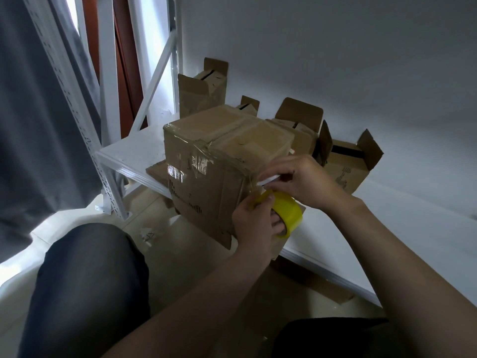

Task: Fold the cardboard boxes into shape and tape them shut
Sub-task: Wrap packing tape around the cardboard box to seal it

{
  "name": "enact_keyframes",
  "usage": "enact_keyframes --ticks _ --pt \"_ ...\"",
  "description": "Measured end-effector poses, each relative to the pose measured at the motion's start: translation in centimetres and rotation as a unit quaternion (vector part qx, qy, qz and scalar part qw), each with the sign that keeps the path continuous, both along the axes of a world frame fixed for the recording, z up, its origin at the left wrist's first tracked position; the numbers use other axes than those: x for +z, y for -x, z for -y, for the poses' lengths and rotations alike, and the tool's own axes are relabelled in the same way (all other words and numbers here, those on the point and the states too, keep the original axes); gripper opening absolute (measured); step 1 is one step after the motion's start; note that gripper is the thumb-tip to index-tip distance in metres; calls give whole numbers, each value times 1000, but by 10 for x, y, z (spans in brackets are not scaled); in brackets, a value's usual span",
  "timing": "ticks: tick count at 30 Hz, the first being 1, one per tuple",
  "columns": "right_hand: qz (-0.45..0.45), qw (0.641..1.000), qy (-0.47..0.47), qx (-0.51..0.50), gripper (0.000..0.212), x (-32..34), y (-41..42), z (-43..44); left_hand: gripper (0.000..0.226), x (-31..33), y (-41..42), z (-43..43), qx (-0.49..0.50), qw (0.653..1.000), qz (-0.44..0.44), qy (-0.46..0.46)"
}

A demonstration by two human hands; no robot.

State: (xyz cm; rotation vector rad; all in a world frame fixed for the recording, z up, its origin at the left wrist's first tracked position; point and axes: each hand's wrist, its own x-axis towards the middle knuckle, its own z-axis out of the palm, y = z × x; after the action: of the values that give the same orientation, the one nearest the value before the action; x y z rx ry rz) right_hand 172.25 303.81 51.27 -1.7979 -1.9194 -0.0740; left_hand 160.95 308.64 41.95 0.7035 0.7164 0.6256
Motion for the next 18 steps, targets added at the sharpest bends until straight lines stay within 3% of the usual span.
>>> enact_keyframes --ticks 4,7,12,18 --pt "16 999 40 3 17 0 2 -6 13 -4 -1 0 -6 1000 -8 -29" --pt "46 997 64 5 17 -1 3 -13 20 -6 -3 1 5 997 -21 -74" --pt "67 994 81 6 17 1 -6 -20 13 -5 -4 -2 15 994 -46 -99" --pt "48 997 19 -60 19 -12 -46 4 20 -13 -5 -4 -10 993 -53 -100"
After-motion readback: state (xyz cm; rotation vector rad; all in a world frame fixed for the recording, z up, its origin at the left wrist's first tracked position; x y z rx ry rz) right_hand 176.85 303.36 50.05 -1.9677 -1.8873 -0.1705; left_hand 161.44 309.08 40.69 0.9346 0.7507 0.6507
